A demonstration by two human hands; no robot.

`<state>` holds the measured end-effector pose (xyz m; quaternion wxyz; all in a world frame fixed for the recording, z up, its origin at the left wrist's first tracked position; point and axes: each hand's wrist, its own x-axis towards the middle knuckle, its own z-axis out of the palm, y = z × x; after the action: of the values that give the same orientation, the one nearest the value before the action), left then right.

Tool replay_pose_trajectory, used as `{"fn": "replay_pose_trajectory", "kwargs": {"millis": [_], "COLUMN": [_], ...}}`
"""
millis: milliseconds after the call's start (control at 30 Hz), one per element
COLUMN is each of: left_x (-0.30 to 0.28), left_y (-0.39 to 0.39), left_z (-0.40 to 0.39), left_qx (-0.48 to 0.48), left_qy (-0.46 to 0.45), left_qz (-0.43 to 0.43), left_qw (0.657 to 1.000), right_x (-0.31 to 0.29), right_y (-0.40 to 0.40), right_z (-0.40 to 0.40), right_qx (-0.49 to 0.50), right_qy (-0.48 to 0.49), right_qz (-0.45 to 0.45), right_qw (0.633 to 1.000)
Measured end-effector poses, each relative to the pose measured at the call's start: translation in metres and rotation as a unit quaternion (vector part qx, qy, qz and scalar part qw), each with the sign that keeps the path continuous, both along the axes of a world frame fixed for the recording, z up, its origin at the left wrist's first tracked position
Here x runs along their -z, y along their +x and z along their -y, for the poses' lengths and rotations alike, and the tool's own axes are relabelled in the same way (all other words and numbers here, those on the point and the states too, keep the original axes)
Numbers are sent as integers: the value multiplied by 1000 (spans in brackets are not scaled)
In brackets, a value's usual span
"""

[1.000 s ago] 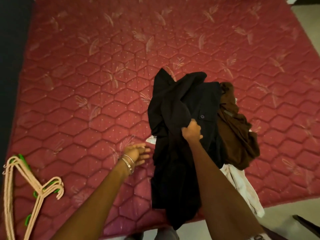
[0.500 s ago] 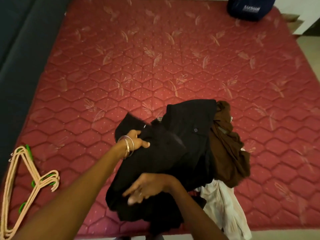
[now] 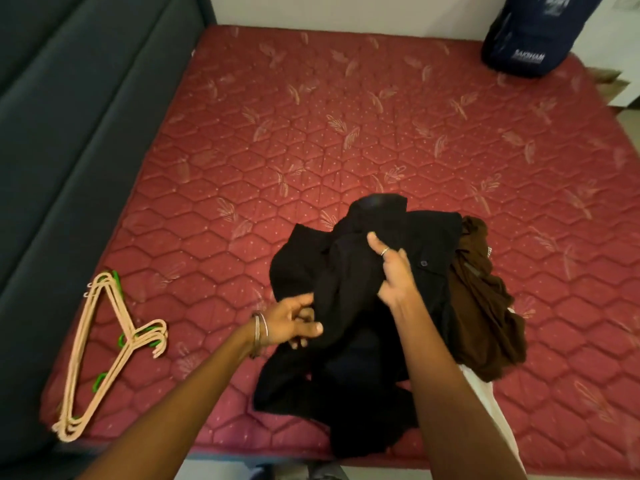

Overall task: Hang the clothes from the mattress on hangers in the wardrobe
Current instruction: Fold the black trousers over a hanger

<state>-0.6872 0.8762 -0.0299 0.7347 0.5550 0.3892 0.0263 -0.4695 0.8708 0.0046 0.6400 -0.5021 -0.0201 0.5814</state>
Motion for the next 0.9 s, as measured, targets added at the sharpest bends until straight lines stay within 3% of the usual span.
{"fn": "replay_pose_trajectory", "kwargs": {"millis": [33, 100, 167, 233, 300, 467, 567, 633, 700, 767, 900], "left_x": [-5, -15, -24, -37, -56, -123, -165, -189, -203, -214, -240], "left_y": [-12, -31, -49, -60, -74, -97, -114, -128, -140, -150, -193], "left_z": [-2, -10, -28, -51, -75, -106, -115, -124, -144, -158, -177], "left_qx": [45, 40, -72, -241, -325, -251, -265, -287, -346, -428, -525], "left_qy": [-3, 5, 69, 113, 120, 79, 44, 56, 115, 217, 321], "left_qz": [-30, -79, -136, -130, -70, 192, 323, 357, 322, 228, 187], "left_qw": [999, 996, 986, 955, 936, 945, 907, 887, 874, 847, 766], "right_x": [-18, -54, -97, -138, -178, -273, -308, -323, -331, -335, -331], "right_y": [-6, -21, -48, -69, -89, -132, -149, -153, -150, -145, -121], "right_z": [-6, -17, -24, -29, -30, -32, -40, -49, -62, -76, -94], "right_qx": [-8, -55, -94, -116, -133, -171, -174, -139, -104, -70, 58], "right_qy": [19, 77, 139, 197, 251, 370, 394, 389, 367, 338, 245], "right_qz": [20, 33, 50, 77, 97, 106, 125, 139, 127, 138, 306], "right_qw": [1000, 995, 985, 970, 954, 907, 894, 900, 915, 928, 918]}}
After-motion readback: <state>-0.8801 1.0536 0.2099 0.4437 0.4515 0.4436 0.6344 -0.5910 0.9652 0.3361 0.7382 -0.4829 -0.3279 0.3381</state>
